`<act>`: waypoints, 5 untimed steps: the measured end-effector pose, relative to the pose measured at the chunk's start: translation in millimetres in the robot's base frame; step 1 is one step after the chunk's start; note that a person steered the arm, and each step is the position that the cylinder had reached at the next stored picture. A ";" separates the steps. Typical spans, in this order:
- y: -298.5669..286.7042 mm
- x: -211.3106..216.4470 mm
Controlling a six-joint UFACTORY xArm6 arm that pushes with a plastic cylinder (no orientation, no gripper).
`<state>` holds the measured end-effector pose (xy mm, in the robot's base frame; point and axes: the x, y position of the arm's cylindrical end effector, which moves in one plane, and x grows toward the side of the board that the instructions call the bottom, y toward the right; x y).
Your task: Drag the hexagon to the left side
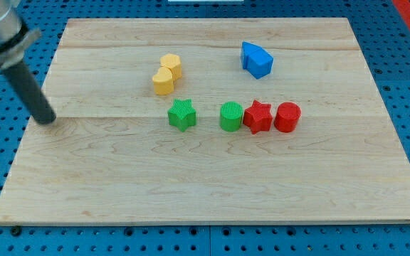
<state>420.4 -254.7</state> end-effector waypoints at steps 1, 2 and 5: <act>37.7 -94.1; 135.6 -127.0; 233.8 -93.8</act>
<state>326.6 -20.9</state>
